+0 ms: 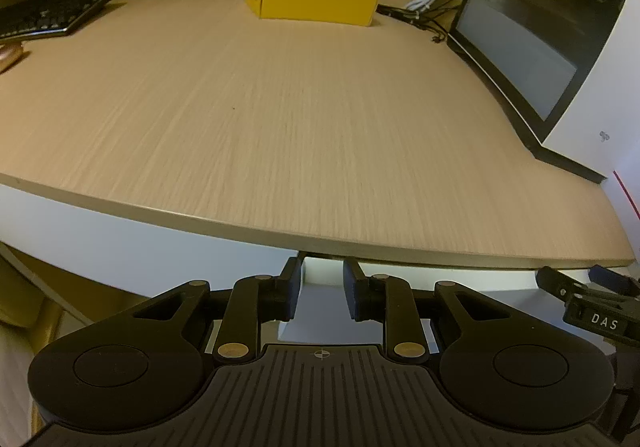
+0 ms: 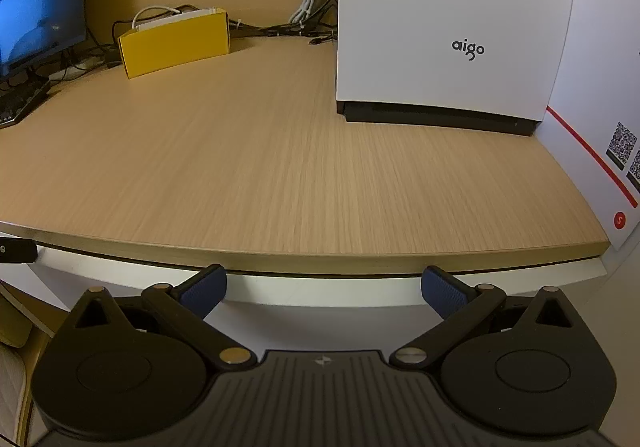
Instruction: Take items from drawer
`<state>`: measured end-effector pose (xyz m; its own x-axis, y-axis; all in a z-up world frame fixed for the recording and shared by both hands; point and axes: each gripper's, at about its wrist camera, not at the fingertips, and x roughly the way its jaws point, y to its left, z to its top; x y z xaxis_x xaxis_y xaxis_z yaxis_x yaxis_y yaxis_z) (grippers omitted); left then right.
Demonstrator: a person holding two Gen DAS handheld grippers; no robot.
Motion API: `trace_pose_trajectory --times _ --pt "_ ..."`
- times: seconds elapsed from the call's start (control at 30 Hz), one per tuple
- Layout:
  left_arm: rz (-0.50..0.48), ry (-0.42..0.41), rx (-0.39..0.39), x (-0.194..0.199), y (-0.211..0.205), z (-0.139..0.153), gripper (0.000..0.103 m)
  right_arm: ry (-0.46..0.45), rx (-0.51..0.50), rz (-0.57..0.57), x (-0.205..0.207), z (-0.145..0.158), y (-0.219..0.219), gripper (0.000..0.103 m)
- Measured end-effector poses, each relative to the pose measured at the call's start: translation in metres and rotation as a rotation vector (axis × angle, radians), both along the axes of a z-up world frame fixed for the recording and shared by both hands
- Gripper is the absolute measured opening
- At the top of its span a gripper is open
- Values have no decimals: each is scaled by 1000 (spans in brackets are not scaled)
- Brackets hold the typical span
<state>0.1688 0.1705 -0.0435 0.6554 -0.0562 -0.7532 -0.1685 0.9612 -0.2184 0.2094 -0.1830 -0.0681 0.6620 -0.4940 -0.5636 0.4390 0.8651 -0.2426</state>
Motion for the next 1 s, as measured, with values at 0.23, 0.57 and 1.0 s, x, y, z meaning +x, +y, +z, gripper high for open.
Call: trace_pose_trajectory --times 0.23,0.57,1.0 --pt "0 21 0 5 1 1 26 -34 -21 -31 1 -4 4 103" --pt "-17 39 20 7 -3 2 26 -10 -15 -35 1 -2 2 103" --pt "-47 44 19 -1 -2 2 27 3 -9 -51 -3 -1 5 103"
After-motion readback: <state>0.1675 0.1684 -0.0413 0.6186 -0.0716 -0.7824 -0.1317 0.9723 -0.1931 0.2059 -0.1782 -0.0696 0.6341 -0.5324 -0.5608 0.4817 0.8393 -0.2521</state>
